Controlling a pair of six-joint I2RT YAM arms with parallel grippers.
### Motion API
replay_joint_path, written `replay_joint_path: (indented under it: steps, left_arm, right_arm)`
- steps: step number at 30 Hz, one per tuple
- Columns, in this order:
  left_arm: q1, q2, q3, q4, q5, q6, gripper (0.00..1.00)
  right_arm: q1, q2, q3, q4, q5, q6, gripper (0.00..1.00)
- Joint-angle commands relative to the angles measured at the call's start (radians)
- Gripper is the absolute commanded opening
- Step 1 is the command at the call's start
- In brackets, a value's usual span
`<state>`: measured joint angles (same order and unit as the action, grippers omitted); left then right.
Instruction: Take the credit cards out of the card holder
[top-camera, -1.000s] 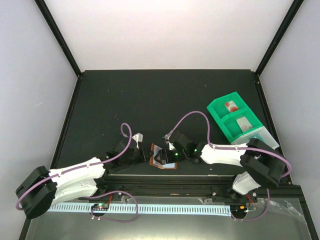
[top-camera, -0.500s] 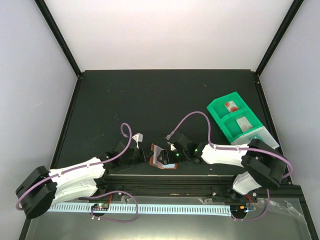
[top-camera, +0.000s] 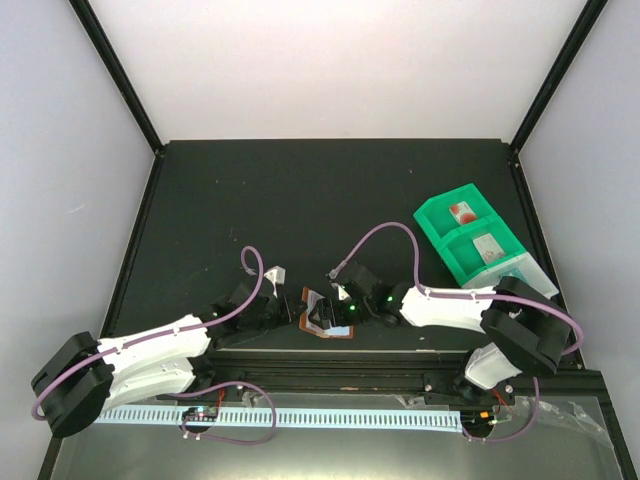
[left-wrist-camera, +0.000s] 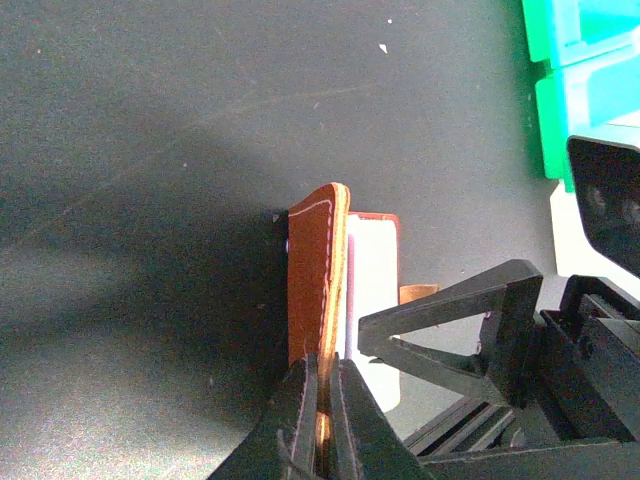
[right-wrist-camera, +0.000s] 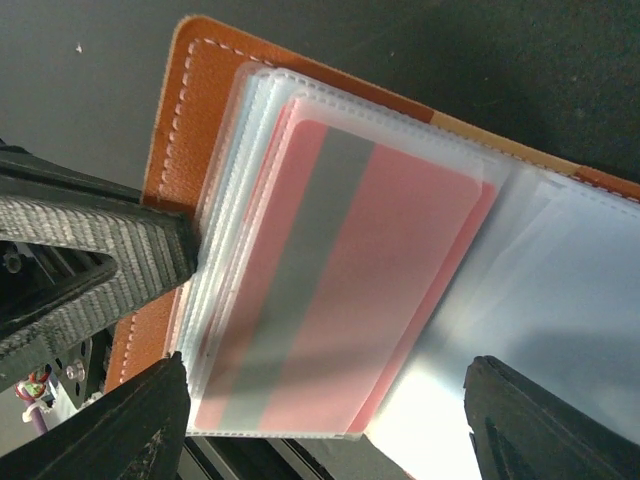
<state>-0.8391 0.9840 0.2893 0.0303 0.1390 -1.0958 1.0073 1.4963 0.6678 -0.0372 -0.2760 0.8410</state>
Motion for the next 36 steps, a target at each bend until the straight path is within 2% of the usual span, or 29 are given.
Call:
replay_joint_path:
  steps: [1, 8, 16, 20, 24, 28, 36]
  left_arm:
    - [-0.002, 0.005, 0.024, 0.005, -0.021, -0.01, 0.02]
    - [-0.002, 0.002, 0.021, 0.005, -0.019, -0.007, 0.02]
    - [-0.002, -0.007, 0.019, -0.004, -0.03, -0.014, 0.02]
    - [-0.003, -0.01, 0.014, 0.0, -0.034, -0.018, 0.02]
    - [-0.003, -0.008, 0.017, -0.001, -0.036, -0.021, 0.02]
    - [-0.003, -0.008, 0.025, -0.009, -0.042, -0.021, 0.02]
    - [-0.003, -0.009, 0.021, -0.015, -0.049, -0.03, 0.02]
  right_arm:
    - [-0.001, 0.02, 0.023, 0.016, -0.019, 0.013, 0.76]
    - [-0.001, 0.042, 0.018, 0.008, -0.014, 0.015, 0.72]
    - [-0.002, -0.029, 0.012, -0.087, 0.081, -0.012, 0.67]
    - [-0.001, -0.047, 0.008, -0.077, 0.066, 0.004, 0.65]
    - [0.0, -0.048, 0.0, -0.004, 0.001, 0.028, 0.67]
    - [0.003, -0.028, 0.018, -0.004, -0.017, 0.034, 0.73]
    - [0.008, 0.009, 0.023, 0.003, -0.034, 0.036, 0.74]
